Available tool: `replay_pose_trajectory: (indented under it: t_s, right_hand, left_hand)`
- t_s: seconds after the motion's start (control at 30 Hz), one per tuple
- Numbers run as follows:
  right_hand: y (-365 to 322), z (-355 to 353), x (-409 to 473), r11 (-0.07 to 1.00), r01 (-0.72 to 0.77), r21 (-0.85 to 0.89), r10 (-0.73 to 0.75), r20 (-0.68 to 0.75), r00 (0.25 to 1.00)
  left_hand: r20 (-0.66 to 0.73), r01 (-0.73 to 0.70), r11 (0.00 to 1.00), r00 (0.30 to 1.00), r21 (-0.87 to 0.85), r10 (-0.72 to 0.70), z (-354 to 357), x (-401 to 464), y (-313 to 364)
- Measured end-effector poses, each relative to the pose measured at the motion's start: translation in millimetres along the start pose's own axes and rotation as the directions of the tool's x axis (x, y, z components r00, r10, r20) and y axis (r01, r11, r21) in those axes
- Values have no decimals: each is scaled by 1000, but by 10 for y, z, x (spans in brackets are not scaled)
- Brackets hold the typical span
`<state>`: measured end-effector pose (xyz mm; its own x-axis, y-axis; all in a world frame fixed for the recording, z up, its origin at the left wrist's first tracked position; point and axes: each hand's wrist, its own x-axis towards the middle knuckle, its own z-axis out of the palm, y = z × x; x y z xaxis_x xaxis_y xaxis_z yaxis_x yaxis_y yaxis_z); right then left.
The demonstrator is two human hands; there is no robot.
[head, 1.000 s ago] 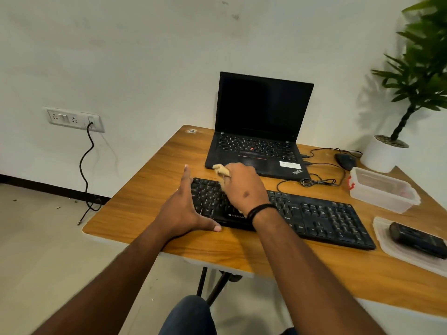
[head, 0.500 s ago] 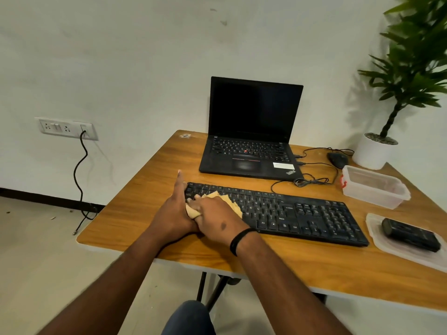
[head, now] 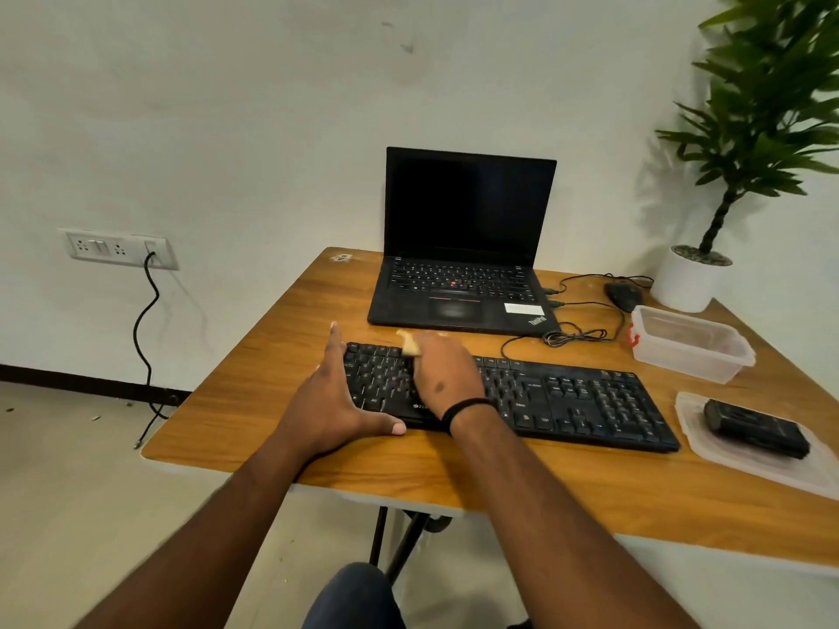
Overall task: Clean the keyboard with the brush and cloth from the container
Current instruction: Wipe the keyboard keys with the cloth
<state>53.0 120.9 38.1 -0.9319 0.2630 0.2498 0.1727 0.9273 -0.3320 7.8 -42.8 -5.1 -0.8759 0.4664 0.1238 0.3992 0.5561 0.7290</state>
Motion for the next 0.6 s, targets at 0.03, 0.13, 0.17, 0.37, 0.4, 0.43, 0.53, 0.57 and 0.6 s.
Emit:
replay_pose_trajectory:
  t_s: [0.03,0.13,0.17,0.37,0.4,0.43,0.53,0.57,0.6]
  right_hand:
    - [-67,52,-63,999,42,-8,-42,51,998]
    - [-250,104,-271,980,197,-16,-194,116,974]
    - [-270,104,-336,974,227,-2,-225,117,967]
    - [-128,-313,-465,940,193,281,-276,295,915]
    - [-85,-425,-438,924,154,351,-265,296,918]
    - [-30,-517,-395,913,114,392,-229,259,938]
    - [182,-613,-158,957,-65,283,81,-44,996]
    - [250,-585,-77,963,-156,219,196,-176,965]
    - [286,-541,-16,958,-226,174,269,-289,919]
  left_hand:
    - [-4,-4,1000,1000,5,4,1,5,-3]
    - [-16,-24,1000,1000,16,24,-3,25,-27]
    - [-21,-28,999,999,24,28,-3,31,-34]
    - [-20,-22,1000,1000,1,22,12,25,-35]
    - [-12,-15,1000,1000,-9,15,5,15,-20]
    - [-5,-6,1000,1000,-13,6,0,9,-4]
    - [2,0,1000,1000,19,0,-3,-10,31]
    - [2,-4,999,1000,39,4,3,-18,40]
    - [1,-6,998,1000,58,6,10,-26,49]
